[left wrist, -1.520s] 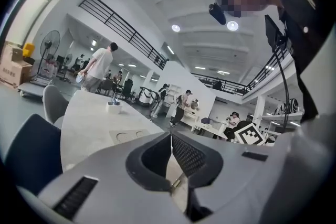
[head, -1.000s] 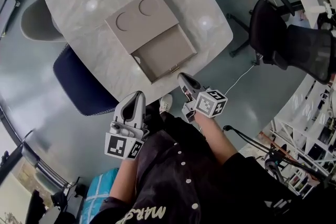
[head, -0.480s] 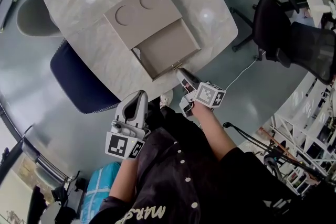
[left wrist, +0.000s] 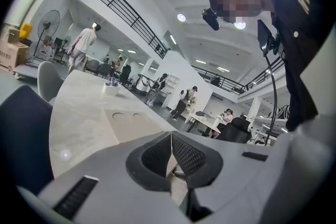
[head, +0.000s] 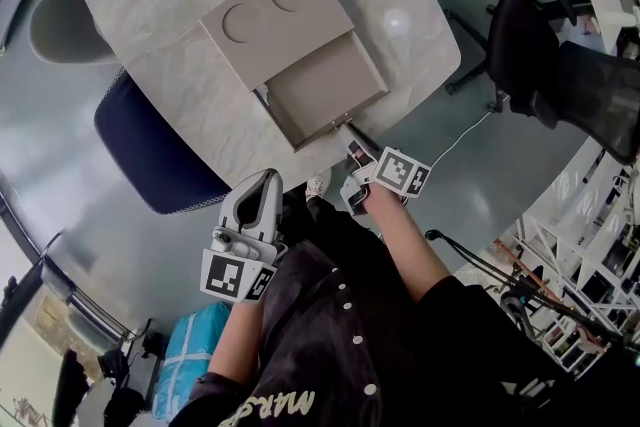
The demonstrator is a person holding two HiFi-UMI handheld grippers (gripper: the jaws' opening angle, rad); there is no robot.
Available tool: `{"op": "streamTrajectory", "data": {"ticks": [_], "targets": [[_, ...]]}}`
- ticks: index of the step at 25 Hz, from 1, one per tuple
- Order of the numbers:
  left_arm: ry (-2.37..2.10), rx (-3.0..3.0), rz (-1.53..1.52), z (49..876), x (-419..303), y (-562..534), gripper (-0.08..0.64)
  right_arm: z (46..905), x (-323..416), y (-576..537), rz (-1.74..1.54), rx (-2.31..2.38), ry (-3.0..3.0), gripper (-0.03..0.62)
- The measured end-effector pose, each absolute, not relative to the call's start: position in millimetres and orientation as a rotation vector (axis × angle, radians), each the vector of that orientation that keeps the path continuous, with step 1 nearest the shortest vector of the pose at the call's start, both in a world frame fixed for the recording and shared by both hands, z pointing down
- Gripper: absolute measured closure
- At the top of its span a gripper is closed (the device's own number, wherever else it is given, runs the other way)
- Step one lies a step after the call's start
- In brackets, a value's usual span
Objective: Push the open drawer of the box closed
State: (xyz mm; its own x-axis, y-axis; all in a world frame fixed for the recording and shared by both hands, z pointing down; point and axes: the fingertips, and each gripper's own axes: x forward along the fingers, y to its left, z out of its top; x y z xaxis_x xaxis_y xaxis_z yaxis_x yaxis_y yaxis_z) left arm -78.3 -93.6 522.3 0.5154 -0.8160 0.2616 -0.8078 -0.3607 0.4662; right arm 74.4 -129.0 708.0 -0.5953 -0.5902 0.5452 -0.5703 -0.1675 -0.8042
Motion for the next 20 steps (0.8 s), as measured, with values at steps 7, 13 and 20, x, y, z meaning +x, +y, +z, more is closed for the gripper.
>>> {"op": "streamTrajectory", "data": {"ticks": [7, 13, 20], "targets": [[-1.326, 2.205, -0.017, 523.5, -80.7, -95.0, 0.543, 705.7, 73.4, -128.5, -1.941, -1.424, 2.005, 0.541], [-1.332, 2.216, -0.020, 520.5, -82.5, -100.1, 0.543, 694.7, 74.8, -132.6, -1.925, -1.402, 2.007, 0.545], [-1.321, 2.206, -0.032, 518.5, -80.6, -103.8, 0.543, 691.5, 72.7, -136.7, -1.932, -1.400, 2.039, 0.545]]}}
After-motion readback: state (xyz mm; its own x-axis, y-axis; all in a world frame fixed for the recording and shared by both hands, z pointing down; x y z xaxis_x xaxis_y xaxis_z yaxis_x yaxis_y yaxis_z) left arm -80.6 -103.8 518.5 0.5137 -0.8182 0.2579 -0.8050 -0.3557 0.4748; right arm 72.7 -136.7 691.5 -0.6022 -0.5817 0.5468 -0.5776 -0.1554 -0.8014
